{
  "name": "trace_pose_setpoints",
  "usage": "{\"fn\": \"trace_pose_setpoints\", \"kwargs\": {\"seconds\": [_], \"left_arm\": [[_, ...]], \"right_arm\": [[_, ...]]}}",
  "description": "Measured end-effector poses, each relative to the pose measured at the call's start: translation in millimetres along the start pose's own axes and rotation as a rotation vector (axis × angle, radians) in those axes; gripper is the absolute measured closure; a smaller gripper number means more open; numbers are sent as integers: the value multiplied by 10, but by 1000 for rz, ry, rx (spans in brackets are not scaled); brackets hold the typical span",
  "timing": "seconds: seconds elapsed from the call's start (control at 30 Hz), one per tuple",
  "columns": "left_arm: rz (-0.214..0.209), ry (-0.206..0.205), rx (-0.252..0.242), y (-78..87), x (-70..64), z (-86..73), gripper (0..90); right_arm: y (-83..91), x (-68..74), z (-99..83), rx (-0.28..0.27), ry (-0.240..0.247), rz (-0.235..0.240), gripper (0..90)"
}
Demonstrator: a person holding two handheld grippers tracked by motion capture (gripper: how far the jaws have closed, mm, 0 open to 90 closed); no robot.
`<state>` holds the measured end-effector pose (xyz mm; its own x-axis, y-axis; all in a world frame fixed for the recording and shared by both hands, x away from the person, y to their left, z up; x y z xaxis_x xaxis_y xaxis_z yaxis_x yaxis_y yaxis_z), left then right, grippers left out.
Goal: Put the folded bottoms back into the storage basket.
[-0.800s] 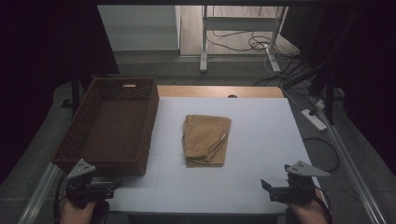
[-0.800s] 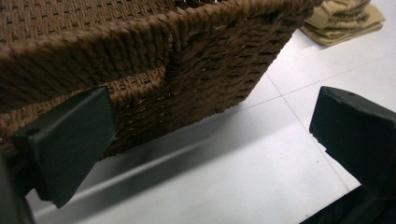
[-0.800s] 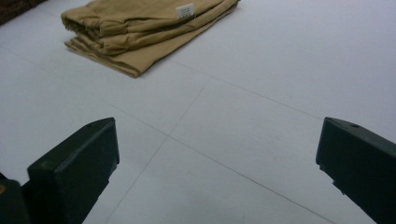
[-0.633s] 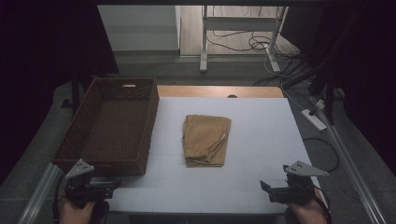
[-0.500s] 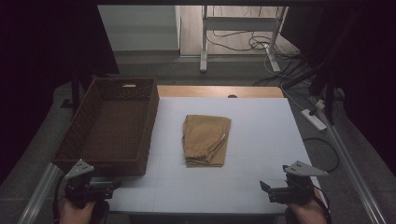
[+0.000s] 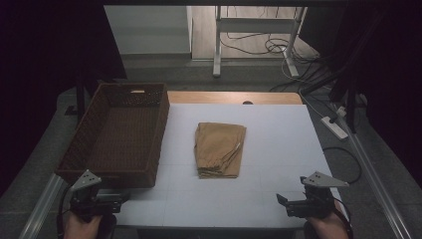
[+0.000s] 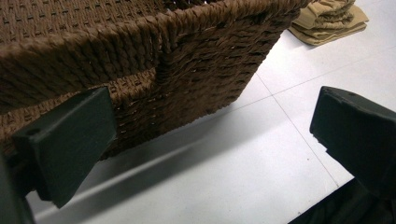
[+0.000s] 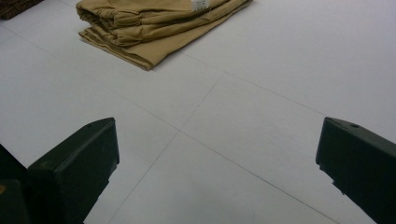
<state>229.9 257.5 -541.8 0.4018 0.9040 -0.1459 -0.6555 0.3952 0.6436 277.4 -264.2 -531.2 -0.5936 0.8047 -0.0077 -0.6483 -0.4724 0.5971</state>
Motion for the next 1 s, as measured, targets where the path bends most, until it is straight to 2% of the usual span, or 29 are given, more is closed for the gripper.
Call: {"fn": "trace_pose_setpoints", "kwargs": {"seconds": [0.3, 0.67, 0.8, 1.0], "left_arm": [[-26, -16, -8, 6, -53, 30, 0], [-64, -64, -15, -15, -123, 66, 0], [-83, -54, -10, -22, -133, 74, 0], [-86, -60, -17, -34, -154, 92, 0]], "right_arm": [[0, 6, -1, 0, 4, 3, 3], [2, 14, -1, -1, 10, 8, 2], [-1, 19, -2, 1, 14, 9, 2], [-3, 21, -3, 5, 17, 9, 2]]}}
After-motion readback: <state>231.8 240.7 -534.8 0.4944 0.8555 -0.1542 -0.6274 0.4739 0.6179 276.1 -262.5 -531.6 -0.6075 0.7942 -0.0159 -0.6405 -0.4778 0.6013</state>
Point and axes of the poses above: each handheld gripper's, and its own axes: y roughly backward along the jaws, z roughly out of its top, x roughly to its left, the point moved 7 cm from there along -y, roughly forward along the jaws, and after that the axes turned 1 degree about y, right-handed, at the moved point
